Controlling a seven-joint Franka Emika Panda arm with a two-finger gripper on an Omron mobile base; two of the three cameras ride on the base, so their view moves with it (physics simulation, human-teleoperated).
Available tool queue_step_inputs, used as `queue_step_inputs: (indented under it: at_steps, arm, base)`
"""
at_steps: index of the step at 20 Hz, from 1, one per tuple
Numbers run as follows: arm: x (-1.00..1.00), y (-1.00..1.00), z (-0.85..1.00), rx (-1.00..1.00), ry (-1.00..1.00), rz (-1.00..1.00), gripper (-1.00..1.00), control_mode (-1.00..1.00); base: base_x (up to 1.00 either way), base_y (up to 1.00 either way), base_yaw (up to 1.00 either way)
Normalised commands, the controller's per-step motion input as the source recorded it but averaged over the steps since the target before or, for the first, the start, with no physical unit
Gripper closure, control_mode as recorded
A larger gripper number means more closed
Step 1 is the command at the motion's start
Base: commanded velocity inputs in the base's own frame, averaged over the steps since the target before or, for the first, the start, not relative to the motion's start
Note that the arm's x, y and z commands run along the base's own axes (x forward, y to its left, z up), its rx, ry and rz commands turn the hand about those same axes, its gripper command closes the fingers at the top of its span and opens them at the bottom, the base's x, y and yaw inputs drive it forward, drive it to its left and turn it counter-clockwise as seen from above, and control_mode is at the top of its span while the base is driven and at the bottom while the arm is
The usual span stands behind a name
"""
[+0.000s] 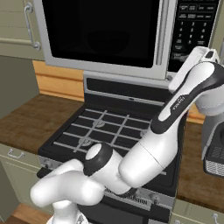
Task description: Pick the carrot from the sink and place it in the bowl. Then pick the bowl and place it in the microwave. Then close the microwave door and press the start button.
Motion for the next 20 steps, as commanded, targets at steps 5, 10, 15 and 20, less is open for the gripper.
queue_step_inputs:
  at_steps: [5,10,15,20]
  arm:
    - [0.02,0.02,0.0,0.11,-0.04,0.0,-1.0,-1.0]
    - [0.0,0.03,0.0,0.12,0.0,0.0,-1.0,-1.0]
    - [0.0,0.27,-0.03,0.12,0.0,0.0,-1.0,-1.0]
    - [0.0,0.53,-0.18,0.15,0.04,0.02,-1.0,-1.0]
  base:
    - [0.0,0.0,0.0]
    - [0.0,0.0,0.0]
    - [0.0,0.0,0.0]
    - [0.0,0.0,0.0]
